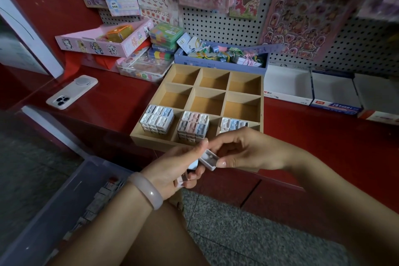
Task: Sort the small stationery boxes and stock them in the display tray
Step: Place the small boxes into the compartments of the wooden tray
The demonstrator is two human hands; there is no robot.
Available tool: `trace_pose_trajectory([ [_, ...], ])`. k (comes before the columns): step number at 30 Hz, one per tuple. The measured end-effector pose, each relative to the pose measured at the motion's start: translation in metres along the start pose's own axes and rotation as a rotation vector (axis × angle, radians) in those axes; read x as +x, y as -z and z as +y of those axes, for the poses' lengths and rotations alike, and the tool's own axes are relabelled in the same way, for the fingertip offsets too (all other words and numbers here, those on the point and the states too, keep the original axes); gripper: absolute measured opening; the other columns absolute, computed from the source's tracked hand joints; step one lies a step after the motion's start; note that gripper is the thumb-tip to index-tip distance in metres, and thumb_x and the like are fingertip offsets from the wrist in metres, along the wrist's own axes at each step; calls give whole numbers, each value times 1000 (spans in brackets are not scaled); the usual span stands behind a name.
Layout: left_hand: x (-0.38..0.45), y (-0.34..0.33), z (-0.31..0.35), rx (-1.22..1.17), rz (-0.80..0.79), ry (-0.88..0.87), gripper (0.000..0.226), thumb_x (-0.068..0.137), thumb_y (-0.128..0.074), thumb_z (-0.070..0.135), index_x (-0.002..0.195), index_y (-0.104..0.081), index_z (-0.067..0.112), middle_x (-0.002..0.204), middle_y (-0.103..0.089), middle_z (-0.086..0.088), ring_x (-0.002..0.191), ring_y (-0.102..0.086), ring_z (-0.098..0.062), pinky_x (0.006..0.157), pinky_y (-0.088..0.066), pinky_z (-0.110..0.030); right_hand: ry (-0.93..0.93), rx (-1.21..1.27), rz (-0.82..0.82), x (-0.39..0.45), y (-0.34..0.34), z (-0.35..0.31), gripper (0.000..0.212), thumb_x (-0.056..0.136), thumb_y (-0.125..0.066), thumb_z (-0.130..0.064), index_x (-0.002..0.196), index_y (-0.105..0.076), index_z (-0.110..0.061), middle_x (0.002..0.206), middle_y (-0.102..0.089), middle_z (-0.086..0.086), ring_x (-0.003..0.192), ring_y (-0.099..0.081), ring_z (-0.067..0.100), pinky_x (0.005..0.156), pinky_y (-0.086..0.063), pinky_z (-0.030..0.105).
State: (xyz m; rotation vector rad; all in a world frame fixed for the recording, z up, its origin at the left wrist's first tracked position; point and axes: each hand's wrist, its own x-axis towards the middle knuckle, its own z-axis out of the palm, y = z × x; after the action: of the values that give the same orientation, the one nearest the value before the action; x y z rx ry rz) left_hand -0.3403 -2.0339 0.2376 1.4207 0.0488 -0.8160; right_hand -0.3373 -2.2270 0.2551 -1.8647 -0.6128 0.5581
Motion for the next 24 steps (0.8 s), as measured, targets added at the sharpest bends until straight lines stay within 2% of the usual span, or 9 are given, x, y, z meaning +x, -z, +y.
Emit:
trace_pose_trajectory([
  [3, 2, -2, -2, -18, 9, 17, 81, 66, -59, 50, 123, -54, -8, 55, -45, 0, 43, -36, -5, 35, -26, -14, -29, 14, 11, -1, 1, 2, 34, 83, -65, -2, 116, -61, -9, 104, -67, 16, 95, -66, 22, 87, -53, 28],
  [5, 4, -3, -2, -46, 29, 28, 66, 66, -60, 50, 106, -61, -3, 54, -47, 0, 42, -36, -6, 35, -25, -14, -28, -31, 51, -1, 0, 3, 33, 80, -68, -6, 113, -63, -10, 101, -67, 13, 92, -66, 20, 84, -54, 29],
  [7, 5, -3, -2, -77, 49, 34, 47, 70, -58, 48, 89, -61, 6, 55, -50, -1, 42, -36, -6, 36, -24, -14, 6, -141, 152, -2, 1, 7, 33, 78, -70, -15, 111, -65, -12, 100, -66, 1, 90, -64, 10, 78, -51, 20],
  [10, 7, 1, -4, -130, 129, 42, 42, 72, -58, 44, 81, -62, 3, 56, -51, -2, 40, -36, -5, 34, -25, -14, -11, -448, 528, -2, 3, 30, 37, 77, -73, -27, 112, -66, -19, 107, -57, -10, 101, -56, 11, 87, -45, 23],
  [12, 8, 4, -6, -155, 174, 50, 41, 72, -59, 43, 80, -62, 2, 55, -50, -1, 40, -37, -5, 33, -26, -14, -130, -586, 782, -1, 1, 48, 39, 77, -73, -28, 114, -66, -18, 120, -54, -1, 113, -48, 22, 95, -36, 27],
  [13, 9, 4, -6, -163, 186, 55, 41, 71, -60, 42, 80, -62, 2, 54, -50, 0, 40, -36, -5, 33, -27, -14, -176, -613, 843, 1, -1, 55, 39, 78, -73, -27, 115, -66, -18, 127, -52, 4, 118, -44, 27, 97, -31, 27],
  [15, 9, 4, -8, -171, 192, 62, 40, 71, -61, 42, 80, -62, 2, 54, -50, 0, 40, -37, -5, 33, -26, -14, -206, -660, 867, 6, -6, 65, 38, 77, -75, -26, 113, -68, -18, 136, -47, 10, 124, -37, 32, 99, -29, 32],
  [19, 9, 2, -10, -167, 180, 73, 41, 68, -62, 41, 79, -62, 2, 54, -50, -1, 40, -37, -5, 33, -27, -14, -173, -727, 868, 14, -13, 73, 37, 71, -79, -27, 106, -72, -16, 140, -43, 19, 129, -35, 43, 99, -36, 54],
  [24, 8, 3, -10, -172, 177, 88, 41, 69, -61, 41, 80, -62, 2, 53, -50, 0, 40, -37, -5, 33, -27, -14, -199, -794, 852, 16, -15, 77, 37, 72, -79, -26, 106, -72, -15, 143, -40, 21, 131, -34, 44, 98, -36, 58],
])
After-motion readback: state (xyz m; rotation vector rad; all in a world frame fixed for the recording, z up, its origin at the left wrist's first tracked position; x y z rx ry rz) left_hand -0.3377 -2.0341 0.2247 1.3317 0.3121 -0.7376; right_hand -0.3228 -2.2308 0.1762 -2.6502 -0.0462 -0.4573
